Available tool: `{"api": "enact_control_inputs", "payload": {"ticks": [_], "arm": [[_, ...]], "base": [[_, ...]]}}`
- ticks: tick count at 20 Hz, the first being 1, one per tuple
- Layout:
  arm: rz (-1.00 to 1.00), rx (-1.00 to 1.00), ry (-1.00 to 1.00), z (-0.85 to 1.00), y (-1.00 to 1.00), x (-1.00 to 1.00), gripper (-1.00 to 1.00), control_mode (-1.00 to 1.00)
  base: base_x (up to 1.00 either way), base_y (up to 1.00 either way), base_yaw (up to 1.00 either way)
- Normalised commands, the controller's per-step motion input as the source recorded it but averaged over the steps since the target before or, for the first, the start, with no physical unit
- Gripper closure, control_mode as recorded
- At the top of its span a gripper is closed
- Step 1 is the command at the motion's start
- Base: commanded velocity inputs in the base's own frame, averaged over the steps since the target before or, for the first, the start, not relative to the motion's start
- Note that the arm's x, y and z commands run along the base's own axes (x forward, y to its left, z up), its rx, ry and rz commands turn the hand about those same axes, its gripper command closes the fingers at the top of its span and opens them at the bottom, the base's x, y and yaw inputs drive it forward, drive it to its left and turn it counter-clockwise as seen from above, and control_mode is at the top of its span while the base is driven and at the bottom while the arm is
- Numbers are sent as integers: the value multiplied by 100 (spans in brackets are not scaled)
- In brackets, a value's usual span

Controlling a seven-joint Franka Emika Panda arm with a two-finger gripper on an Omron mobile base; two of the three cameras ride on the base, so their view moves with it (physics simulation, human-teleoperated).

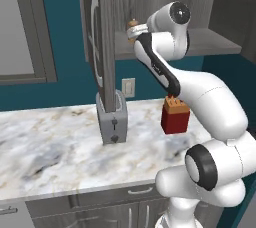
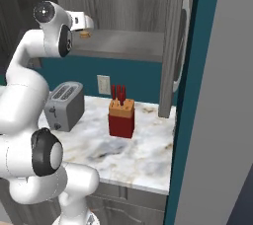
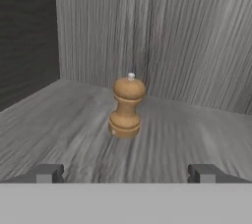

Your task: Take 2 condiments from the cabinet and move them on the counter near the stove.Make sure the condiments are lined up with each other, next to each other.

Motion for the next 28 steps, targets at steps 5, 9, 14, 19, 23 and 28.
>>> {"api": "enact_control_inputs", "payload": {"ticks": [5,9,14,19,23,28], "arm": [[0,0,4,5,5,18,-100,-100],[0,0,5,5,14,23,-100,-100],[0,0,4,6,18,26,-100,-100],[0,0,0,0,3,30,-100,-100],[0,0,0,0,0,28,-100,-100],[0,0,0,0,0,25,-100,-100]], "base": [[0,0,0],[0,0,0],[0,0,0],[0,0,0],[0,0,0],[0,0,0]]}}
